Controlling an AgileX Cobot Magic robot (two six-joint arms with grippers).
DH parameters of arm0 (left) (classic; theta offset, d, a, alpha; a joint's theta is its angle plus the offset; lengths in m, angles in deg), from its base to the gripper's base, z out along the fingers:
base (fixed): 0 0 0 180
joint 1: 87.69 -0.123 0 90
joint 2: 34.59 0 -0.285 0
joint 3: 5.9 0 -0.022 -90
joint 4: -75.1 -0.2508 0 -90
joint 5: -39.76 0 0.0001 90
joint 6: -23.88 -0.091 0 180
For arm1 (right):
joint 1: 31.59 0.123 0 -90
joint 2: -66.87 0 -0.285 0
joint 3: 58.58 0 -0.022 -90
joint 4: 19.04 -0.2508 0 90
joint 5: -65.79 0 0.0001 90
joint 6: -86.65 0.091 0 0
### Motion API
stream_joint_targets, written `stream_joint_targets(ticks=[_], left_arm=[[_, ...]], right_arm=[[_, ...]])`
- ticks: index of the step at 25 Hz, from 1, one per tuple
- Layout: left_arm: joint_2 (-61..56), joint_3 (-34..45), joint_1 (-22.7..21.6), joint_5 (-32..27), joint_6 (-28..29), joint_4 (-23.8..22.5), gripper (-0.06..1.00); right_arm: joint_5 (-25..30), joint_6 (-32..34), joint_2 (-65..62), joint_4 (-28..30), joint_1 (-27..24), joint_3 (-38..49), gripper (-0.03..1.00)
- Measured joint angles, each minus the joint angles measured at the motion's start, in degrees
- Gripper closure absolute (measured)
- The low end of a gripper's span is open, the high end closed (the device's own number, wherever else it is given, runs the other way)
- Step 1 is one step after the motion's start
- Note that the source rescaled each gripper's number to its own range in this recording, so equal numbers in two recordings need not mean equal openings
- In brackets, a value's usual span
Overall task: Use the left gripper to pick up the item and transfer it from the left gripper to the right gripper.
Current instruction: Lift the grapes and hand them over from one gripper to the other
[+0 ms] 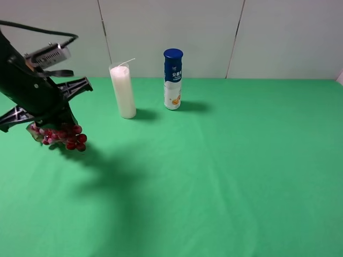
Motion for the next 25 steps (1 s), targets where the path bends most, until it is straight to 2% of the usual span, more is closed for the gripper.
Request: stream_joint_targets(ticks=[8,13,17,20,25], left_arm=[[-10.1,0.0,0.0,-7.0,-2.6,0.5,0.93],[-14.5,0.0,0.0,-9.0,-3.0,4.8,0.94],[-15.9,-0.4,0.0,-11.9,-6.0,9.2,0.94],[-15.9,-3.1,0.0,-14.4,-9.4,11.8,0.94],[-15.9,-9.2,0.0,-17.3,-12.6,13.0,0.94]], right_arm=[[0.0,0.0,0.0,0.0,0.0,0.0,-0.03],[0.0,0.0,0.0,0.0,0.0,0.0,-0.03],[0.0,0.0,0.0,0.0,0.0,0.0,-0.03],[0.0,0.0,0.0,0.0,0.0,0.0,-0.03],[0.0,0.0,0.0,0.0,0.0,0.0,-0.03]])
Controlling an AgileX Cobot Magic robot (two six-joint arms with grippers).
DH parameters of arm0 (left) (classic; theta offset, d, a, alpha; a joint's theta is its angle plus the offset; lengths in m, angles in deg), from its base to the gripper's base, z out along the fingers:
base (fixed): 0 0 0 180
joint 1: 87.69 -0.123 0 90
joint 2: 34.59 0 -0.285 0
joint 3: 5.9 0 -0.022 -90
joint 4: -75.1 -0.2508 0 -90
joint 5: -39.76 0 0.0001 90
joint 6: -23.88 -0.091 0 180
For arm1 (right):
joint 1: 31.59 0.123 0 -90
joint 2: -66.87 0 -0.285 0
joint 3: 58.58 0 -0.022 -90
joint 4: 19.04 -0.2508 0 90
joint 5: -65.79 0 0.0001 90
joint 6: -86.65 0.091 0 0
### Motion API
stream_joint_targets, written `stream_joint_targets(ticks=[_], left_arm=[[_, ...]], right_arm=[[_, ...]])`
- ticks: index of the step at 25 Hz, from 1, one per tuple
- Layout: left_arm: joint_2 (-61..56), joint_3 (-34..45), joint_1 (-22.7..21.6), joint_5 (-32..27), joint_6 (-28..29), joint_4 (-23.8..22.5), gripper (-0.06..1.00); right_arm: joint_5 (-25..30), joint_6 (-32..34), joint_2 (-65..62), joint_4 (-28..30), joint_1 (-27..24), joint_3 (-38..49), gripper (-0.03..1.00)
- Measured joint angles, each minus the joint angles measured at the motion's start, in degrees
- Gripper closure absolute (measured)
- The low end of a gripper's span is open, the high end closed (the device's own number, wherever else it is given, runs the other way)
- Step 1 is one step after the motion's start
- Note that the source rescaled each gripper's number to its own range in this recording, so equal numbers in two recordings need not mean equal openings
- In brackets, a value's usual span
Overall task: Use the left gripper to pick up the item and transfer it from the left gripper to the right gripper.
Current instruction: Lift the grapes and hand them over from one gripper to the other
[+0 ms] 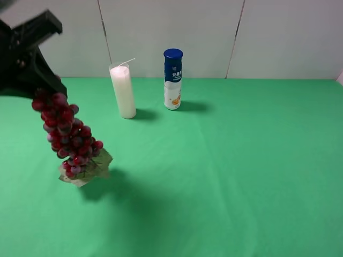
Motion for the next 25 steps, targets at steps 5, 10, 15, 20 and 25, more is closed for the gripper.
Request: stream_joint_targets(ticks=[5,10,15,20,25], left_arm=[[0.0,-4.8,0.0,-2.0,-1.2,0.2,0.94],[0.1,-6.4,0.0,-2.4,-3.5,2.4,0.94],[2.8,-6.7,0.0,-2.8,-8.3,9.5,0.94],[6.9,-6.7,1.1,-1.1,-13.0,15.5,0.94],[10.4,-6.8,6.5,3.4,-13.8,16.5,0.94]], right_arm=[[0.0,0.0,0.0,0.0,0.0,0.0,-0.03],[0.0,-4.6,0.0,-2.9,0.0,0.0,-0.03],[-0.2,-11.1,2.0,-9.2,0.0,-0.3,-0.03],[-5.3,-15.1,10.2,-17.0,0.0,-1.1,-0.03],[-12.1,-24.3,18.5,-28.4,0.0,-1.1,-0.03]])
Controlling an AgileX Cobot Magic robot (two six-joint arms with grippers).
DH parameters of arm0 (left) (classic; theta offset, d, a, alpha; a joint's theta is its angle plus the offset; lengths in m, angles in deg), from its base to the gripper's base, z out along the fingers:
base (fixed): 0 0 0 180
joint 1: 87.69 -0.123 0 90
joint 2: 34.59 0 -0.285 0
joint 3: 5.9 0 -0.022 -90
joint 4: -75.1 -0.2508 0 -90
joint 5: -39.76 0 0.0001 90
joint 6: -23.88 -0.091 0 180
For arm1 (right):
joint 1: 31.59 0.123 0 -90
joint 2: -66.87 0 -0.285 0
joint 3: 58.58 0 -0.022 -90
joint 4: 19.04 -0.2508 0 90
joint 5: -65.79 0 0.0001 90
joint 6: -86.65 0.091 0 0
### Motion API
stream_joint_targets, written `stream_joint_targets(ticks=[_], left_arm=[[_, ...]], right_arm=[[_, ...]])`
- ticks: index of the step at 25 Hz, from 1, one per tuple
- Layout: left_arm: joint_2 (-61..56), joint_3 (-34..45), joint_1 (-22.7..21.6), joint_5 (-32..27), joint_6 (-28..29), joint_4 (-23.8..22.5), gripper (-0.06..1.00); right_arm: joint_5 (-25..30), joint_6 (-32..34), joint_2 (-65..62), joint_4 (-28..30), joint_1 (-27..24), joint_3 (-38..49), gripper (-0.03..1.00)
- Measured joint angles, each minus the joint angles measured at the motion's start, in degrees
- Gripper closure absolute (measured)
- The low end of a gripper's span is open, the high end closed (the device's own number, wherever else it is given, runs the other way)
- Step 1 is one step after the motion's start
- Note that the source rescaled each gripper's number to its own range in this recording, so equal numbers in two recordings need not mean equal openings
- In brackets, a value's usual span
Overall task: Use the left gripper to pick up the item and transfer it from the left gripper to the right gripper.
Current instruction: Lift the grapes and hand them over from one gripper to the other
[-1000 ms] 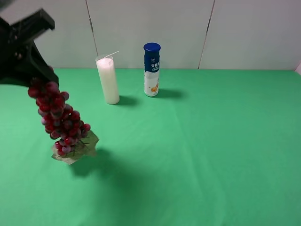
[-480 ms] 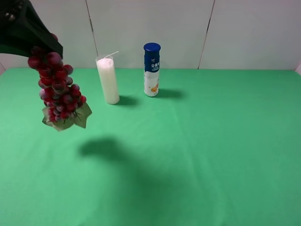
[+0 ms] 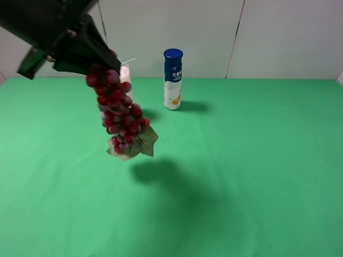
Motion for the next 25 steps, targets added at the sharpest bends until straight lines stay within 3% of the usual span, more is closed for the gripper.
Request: stream_joint_targets(ticks=[5,10,15,25], left_arm=[[5.7,-3.0,4.6,1.6,-0.2,-0.1,0.94],[11.8,-11.2,8.4,1.2,-0.4,-1.2,0.94],[17.5,-19.8,11.0,-1.2,-1.5,-1.7,0.94],[24.5,-32.0,14.1,-5.7,-3.4,-1.8,0.94]], right_arm=[[-4.1,-8.1,6.5,-8.0,0.0,0.0,-0.03],[-5.8,-14.1,9.8,-14.4,0.3,0.0,-0.03],[-7.6,-17.5,13.1,-15.9,4.8,0.0,-0.03],[-17.1,-23.4,26.4,-17.7,15.2,0.0,-0.03]])
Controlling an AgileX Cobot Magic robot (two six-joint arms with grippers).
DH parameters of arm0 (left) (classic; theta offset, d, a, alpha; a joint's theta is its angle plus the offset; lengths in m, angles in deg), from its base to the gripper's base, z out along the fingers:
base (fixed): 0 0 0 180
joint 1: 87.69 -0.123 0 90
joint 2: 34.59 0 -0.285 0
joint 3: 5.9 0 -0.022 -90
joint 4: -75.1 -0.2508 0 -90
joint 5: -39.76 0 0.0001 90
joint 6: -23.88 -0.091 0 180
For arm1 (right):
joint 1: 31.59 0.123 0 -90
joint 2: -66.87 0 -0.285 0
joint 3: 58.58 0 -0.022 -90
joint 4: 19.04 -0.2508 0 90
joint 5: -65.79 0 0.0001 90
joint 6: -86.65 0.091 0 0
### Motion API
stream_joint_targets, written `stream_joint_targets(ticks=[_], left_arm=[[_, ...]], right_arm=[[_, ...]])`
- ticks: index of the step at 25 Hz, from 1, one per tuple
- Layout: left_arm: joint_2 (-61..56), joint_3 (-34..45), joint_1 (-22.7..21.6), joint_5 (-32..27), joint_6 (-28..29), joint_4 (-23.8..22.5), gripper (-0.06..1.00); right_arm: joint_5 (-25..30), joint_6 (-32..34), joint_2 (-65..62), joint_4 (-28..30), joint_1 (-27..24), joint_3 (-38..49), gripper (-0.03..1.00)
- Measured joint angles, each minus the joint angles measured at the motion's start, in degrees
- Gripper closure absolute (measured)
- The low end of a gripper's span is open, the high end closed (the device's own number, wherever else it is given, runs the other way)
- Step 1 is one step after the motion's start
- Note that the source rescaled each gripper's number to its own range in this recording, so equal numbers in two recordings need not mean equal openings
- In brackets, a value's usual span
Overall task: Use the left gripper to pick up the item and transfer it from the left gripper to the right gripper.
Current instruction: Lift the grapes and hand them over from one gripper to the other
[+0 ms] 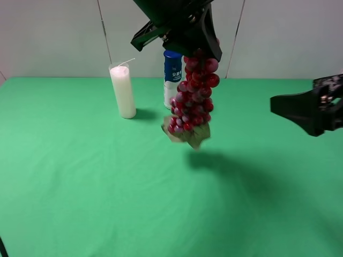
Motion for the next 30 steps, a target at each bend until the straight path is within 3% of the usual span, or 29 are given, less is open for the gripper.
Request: stream_joint_targets(ticks=[6,17,24,30], left_arm=[[0.6,-0.6,0.0,-0.7,-0.3,0.1,0.94],[0.6,-0.6,0.0,-0.7,-0.4,0.1,0.94],[0.6,-0.6,0.0,-0.9,-0.4,0.1,0.94],[0.6,-0.6,0.0,-0.9,-0.4,0.1,0.94]], right_arm=[[-8.1,-5.7,9.0,-4.7,6.9,0.0,-0.03],[-20.4,-10.2,21.1,-11.7,20.1,0.0,-0.03],[-28.2,-10.2,24.7,-13.4,23.7,-0.1,-0.03],[-29.5,-10.2,26.9,-14.0,23.7,-2.4,-0.03]])
